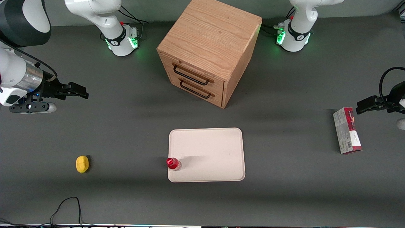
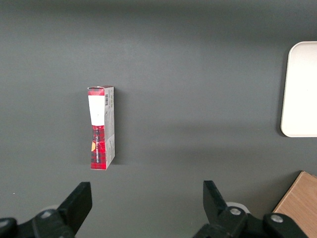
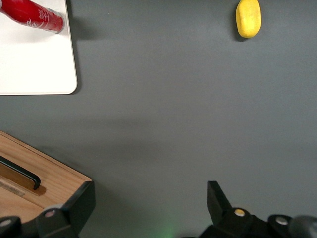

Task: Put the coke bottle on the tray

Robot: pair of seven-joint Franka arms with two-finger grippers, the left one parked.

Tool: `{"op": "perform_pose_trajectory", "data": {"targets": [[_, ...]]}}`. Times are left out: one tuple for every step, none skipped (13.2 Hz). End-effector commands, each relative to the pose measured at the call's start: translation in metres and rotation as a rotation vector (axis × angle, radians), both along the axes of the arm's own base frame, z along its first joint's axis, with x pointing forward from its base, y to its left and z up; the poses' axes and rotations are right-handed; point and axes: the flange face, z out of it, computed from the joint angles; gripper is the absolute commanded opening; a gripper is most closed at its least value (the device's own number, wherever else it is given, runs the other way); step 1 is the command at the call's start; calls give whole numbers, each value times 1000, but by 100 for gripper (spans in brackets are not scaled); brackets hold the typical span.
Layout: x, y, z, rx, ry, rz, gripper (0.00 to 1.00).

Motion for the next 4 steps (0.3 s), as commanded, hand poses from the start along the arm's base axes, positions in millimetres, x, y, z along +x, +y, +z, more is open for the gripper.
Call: {"op": "perform_pose_trajectory", "data": {"targets": [[1,-4,10,-3,-6,10,100],[2,-2,12,-1,-12,12,100],[4,-2,16,1,-19,10,100],[4,2,14,-1,-16,16,100]]}}
